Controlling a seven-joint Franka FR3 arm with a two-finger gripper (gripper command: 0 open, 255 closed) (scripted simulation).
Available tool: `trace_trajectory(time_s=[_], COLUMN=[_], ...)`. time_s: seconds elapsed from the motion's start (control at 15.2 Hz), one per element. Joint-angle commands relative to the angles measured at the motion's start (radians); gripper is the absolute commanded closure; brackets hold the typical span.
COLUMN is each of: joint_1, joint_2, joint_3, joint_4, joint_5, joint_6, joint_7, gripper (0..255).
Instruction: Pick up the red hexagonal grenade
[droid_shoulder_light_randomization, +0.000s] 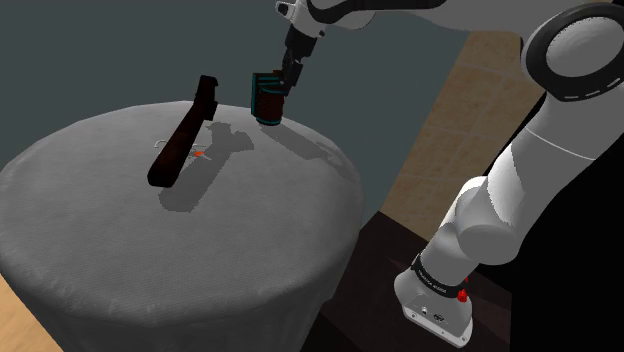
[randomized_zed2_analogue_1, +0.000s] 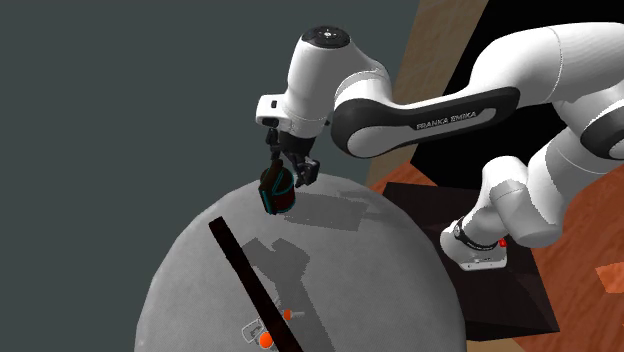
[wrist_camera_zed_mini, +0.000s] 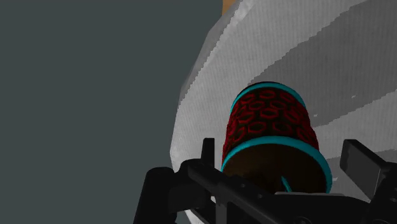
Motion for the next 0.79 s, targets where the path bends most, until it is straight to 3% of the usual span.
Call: trace_trajectory(time_s=[0.0, 0.13, 0.2, 0.73], joint_1=[0.001, 0.001, 0.001, 0.000], joint_2=[-0.002, -0.002, -0.004, -0.004], joint_3=[0.001, 0.001, 0.001, 0.000], joint_4=[-0.038, -0.038, -0.041, -0.040], joint_5=[0.000, 0.000, 0.000, 0.000], joint_6=[0.037, 0.037, 0.037, 0.037], joint_7=[0.000, 0.000, 0.000, -0.002], gripper=[0, 0, 255, 255])
